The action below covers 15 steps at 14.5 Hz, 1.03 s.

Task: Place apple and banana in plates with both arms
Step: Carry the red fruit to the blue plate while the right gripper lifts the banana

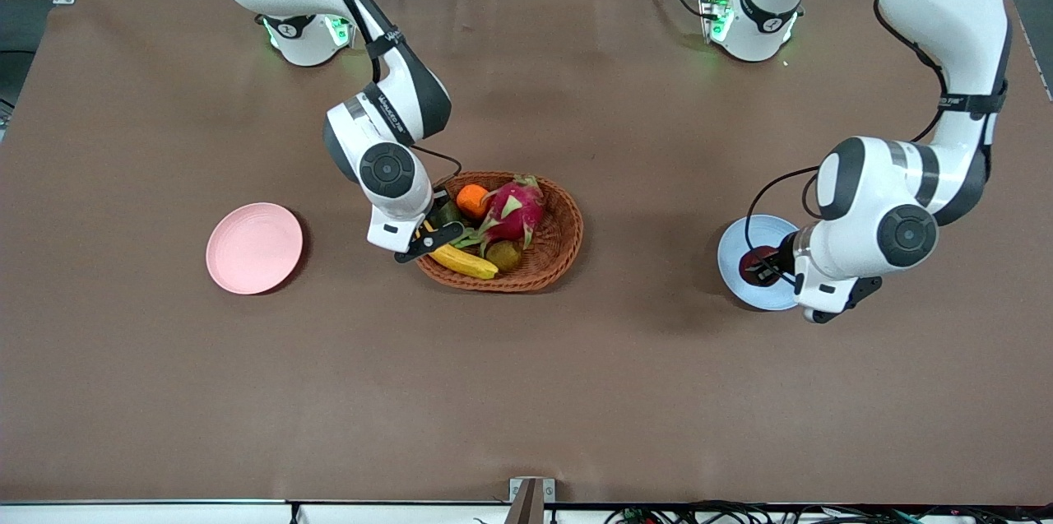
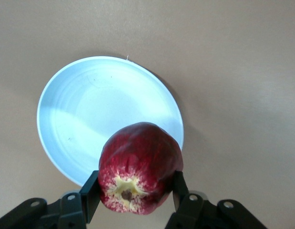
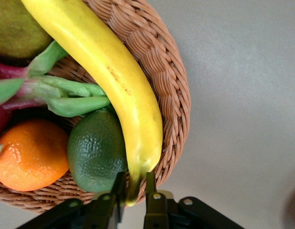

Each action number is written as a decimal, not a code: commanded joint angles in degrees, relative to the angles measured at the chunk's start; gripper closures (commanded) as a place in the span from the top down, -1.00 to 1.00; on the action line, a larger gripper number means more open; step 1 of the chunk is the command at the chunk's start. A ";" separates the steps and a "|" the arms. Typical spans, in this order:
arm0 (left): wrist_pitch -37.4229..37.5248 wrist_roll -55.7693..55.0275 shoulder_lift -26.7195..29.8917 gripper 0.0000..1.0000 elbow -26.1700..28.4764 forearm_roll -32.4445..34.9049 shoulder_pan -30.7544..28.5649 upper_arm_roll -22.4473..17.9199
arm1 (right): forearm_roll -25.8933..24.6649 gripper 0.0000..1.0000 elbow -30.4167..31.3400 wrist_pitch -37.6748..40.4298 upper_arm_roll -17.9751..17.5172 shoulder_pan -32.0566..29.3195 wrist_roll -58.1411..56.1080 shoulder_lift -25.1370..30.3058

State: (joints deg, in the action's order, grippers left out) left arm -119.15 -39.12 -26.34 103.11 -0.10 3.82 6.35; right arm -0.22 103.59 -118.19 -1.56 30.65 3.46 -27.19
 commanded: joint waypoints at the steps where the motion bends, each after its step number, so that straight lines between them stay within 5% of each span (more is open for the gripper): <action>1: -4.15 -0.16 1.55 -0.93 4.98 2.39 -0.04 0.42 | -0.66 -0.97 0.48 -0.46 0.07 -0.32 -3.63 0.21; 4: -6.27 -0.16 1.73 -0.93 7.01 3.96 -0.04 0.41 | -0.49 -1.00 -1.10 1.20 0.51 -1.28 -3.02 1.70; 9: -6.27 -0.16 1.55 -0.91 7.19 5.29 -1.00 0.33 | 0.83 -1.00 -14.55 20.01 0.60 -13.83 2.67 6.35; 15: -6.97 -0.25 0.68 -0.74 7.72 5.55 -2.14 0.41 | 6.10 -0.99 -2.81 20.37 0.34 -33.77 13.77 13.30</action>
State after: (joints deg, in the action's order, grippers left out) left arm -124.89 -39.15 -26.42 109.42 4.17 2.83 6.43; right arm 3.83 92.42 -96.34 0.33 2.78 14.75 -17.71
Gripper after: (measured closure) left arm 0.357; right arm 0.916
